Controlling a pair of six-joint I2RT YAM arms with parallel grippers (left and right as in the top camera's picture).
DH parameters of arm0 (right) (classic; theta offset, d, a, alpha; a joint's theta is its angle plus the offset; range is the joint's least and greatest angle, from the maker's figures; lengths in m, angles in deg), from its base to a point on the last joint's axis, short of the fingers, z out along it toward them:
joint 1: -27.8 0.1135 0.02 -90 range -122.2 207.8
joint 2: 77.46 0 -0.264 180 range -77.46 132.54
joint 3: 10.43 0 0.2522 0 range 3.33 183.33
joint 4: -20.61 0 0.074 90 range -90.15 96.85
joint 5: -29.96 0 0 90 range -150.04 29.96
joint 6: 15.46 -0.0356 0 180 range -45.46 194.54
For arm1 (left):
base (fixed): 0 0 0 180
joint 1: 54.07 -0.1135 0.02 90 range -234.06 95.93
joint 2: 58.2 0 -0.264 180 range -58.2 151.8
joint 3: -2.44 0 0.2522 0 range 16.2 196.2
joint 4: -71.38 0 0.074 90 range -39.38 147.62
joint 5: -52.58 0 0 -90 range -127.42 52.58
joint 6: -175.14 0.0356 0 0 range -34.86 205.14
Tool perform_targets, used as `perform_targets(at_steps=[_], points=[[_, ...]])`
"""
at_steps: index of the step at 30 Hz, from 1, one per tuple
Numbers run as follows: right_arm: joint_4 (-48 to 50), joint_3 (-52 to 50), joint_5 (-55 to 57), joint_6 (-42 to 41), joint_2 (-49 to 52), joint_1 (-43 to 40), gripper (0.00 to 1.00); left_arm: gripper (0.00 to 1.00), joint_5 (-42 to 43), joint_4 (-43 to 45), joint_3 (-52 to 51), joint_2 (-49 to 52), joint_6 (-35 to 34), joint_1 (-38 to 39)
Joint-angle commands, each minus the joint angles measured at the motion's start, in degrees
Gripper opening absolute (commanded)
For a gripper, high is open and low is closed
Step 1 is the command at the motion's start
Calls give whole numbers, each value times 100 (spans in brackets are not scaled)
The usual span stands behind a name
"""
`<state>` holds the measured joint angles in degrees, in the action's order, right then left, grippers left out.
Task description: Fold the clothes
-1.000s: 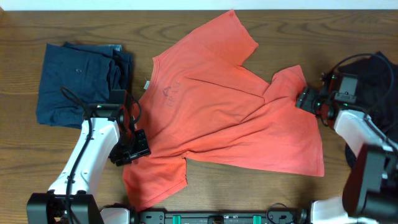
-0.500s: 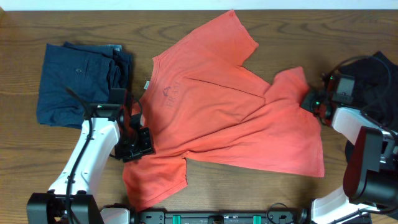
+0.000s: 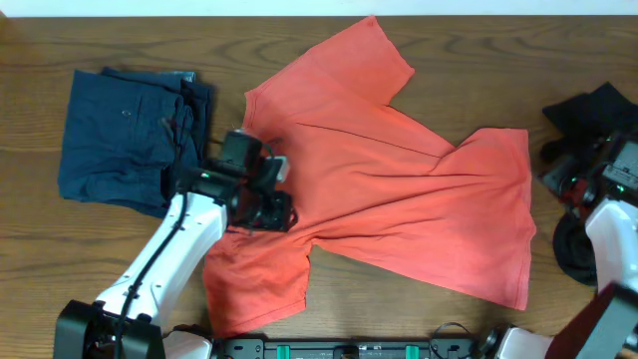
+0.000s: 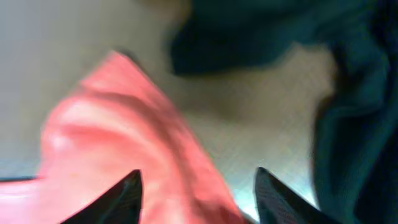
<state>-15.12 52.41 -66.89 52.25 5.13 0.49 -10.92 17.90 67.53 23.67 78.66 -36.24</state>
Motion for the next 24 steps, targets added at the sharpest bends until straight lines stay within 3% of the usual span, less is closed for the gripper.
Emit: perform_targets(at_steps=[1,4,9,11,13,24], points=[[203,129,-975,391,-535,39,50,46,48,433,0,-28,92,179],[310,129,-1478,474,-673,203,48,47,17,1123,0,-26,90,208],[55,127,-1600,686,-645,457,53,47,-400,2509,0,190,92,208],[-76,127,-1661,752,-645,529,53,57,-407,3023,7,455,96,208],[-223,127,-1764,868,-645,575,53,61,-409,3370,98,831,245,170],[-920,127,-1545,968,-645,597,53,60,-531,3657,1502,3086,837,-50]])
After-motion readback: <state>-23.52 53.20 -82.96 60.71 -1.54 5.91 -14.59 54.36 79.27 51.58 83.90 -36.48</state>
